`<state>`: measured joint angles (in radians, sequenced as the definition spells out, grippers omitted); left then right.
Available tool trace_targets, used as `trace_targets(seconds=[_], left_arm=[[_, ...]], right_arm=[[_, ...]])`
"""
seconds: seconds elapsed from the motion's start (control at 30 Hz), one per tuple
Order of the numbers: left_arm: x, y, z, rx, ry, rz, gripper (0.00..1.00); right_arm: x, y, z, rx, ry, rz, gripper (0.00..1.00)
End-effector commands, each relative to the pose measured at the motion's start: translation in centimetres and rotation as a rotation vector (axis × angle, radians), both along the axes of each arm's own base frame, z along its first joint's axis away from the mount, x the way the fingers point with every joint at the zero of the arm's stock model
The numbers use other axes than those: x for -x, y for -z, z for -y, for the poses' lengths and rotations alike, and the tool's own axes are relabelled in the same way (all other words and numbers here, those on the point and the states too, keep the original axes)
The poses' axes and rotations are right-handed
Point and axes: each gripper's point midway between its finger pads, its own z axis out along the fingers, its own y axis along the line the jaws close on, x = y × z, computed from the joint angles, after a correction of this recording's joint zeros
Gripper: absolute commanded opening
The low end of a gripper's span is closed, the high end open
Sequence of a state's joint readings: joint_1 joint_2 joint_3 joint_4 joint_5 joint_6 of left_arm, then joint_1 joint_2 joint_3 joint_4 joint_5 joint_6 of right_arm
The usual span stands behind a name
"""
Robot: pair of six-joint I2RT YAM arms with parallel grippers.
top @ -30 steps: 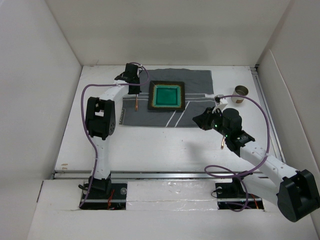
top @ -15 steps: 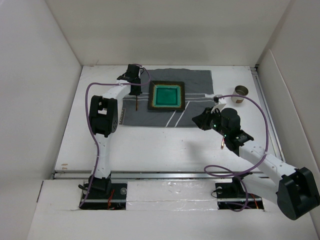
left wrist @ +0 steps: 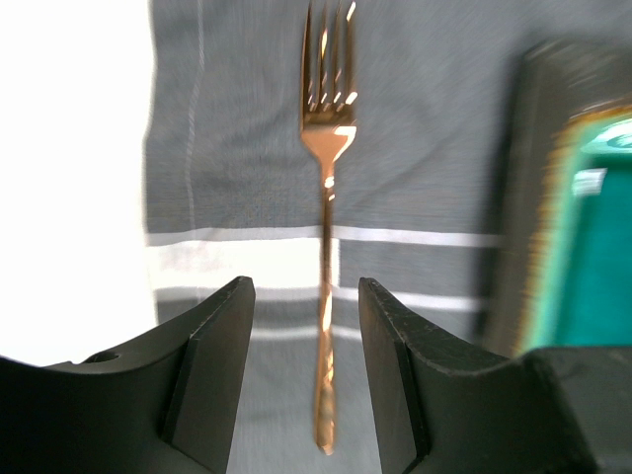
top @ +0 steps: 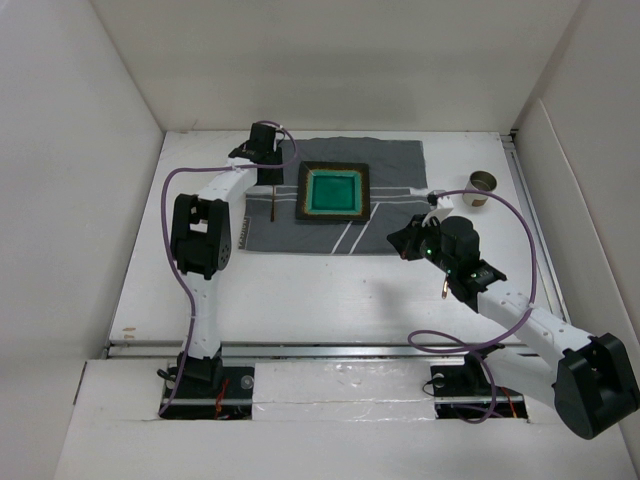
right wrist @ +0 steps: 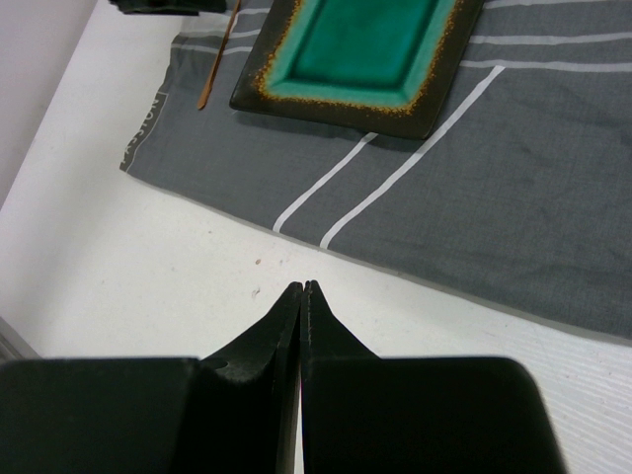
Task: Set the dinner table for one person
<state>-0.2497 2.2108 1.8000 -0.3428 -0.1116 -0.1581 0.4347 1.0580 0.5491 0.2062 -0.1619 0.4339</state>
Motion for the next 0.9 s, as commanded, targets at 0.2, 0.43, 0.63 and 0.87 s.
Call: trace_targets(seconds=[0.2, 0.43, 0.63, 0.87], left_arm=[[7.9, -22.3, 7.6, 0.259, 0.158, 0.402, 0.01], [26.1, -26.2, 14.3, 0.274, 0.339, 0.495, 0.0], [34.2, -26.8, 10.3, 0.537, 0.39, 0.537, 0.06], [38.9, -26.2, 5.3, 0.669, 0.434, 0.606, 0.25]], right_arm=[[0.2, -3.0, 3.7, 0.028, 0.191, 0.061, 0.0], [2.8, 0.6, 8.6, 0.068, 0.384, -0.048, 0.0], [3.0, 3.6, 12.6, 0.092, 0.545, -0.143, 0.0], [1.9, 7.4, 18.0, 0.13, 0.765, -0.302, 0.18]])
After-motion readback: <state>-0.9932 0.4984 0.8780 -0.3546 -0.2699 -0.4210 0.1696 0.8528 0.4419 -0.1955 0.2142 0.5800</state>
